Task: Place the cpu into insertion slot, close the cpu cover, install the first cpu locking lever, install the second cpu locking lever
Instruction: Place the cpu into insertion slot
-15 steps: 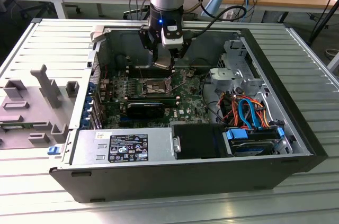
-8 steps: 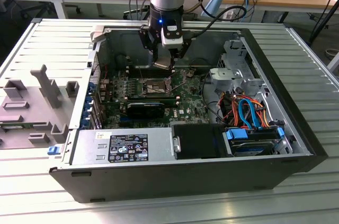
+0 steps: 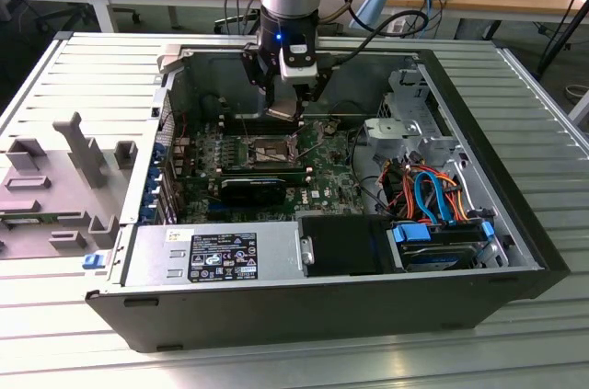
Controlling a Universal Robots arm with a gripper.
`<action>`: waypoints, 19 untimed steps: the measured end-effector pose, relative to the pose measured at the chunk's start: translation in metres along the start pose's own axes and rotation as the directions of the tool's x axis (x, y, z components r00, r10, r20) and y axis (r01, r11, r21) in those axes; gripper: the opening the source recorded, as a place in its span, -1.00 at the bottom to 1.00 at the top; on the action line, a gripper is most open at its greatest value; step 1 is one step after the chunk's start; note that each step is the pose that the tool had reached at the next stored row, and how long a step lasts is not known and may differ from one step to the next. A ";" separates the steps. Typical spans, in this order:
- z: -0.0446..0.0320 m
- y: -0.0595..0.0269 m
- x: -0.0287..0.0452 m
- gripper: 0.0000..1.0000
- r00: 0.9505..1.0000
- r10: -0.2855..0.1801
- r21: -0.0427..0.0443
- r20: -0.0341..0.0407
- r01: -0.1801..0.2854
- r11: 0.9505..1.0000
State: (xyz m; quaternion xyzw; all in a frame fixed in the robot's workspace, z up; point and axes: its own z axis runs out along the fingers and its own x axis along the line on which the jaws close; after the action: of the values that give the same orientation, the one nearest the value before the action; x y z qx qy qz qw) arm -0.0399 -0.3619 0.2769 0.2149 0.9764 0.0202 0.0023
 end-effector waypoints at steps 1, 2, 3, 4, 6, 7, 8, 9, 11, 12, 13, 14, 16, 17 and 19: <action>0.0000 0.0000 0.0000 0.09 1.000 0.003 0.000 0.000 -0.003 1.000; 0.0000 0.0000 0.0000 0.09 1.000 0.003 0.000 0.000 -0.003 1.000; 0.0001 0.0001 0.0000 0.09 1.000 0.004 0.000 0.000 -0.004 1.000; 0.0002 0.0000 0.0000 0.09 1.000 0.004 0.000 0.000 -0.004 1.000; 0.0004 0.0002 -0.0001 0.09 1.000 0.004 0.001 0.001 -0.004 1.000; 0.0004 0.0002 -0.0001 0.09 1.000 0.004 0.001 0.001 -0.004 1.000; 0.0003 0.0002 -0.0002 0.09 1.000 0.004 0.002 0.001 -0.004 1.000; 0.0003 0.0002 -0.0002 0.09 1.000 0.004 0.002 0.001 -0.004 1.000; 0.0003 0.0002 -0.0002 0.09 1.000 0.005 0.002 0.001 -0.005 1.000; 0.0003 0.0002 -0.0002 0.09 1.000 0.005 0.002 0.001 -0.005 1.000; 0.0004 0.0002 -0.0002 0.09 1.000 0.006 0.002 0.001 -0.006 1.000; 0.0004 0.0002 -0.0002 0.09 1.000 0.006 0.002 0.001 -0.006 1.000; 0.0004 0.0002 -0.0002 0.09 1.000 0.007 0.002 0.001 -0.007 1.000; 0.0004 0.0002 -0.0002 0.09 1.000 0.008 0.002 0.001 -0.008 1.000; 0.0004 0.0002 -0.0002 0.09 1.000 0.008 0.002 0.001 -0.008 1.000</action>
State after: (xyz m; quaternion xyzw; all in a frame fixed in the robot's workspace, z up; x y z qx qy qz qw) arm -0.0396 -0.3617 0.2765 0.2190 0.9755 0.0193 0.0025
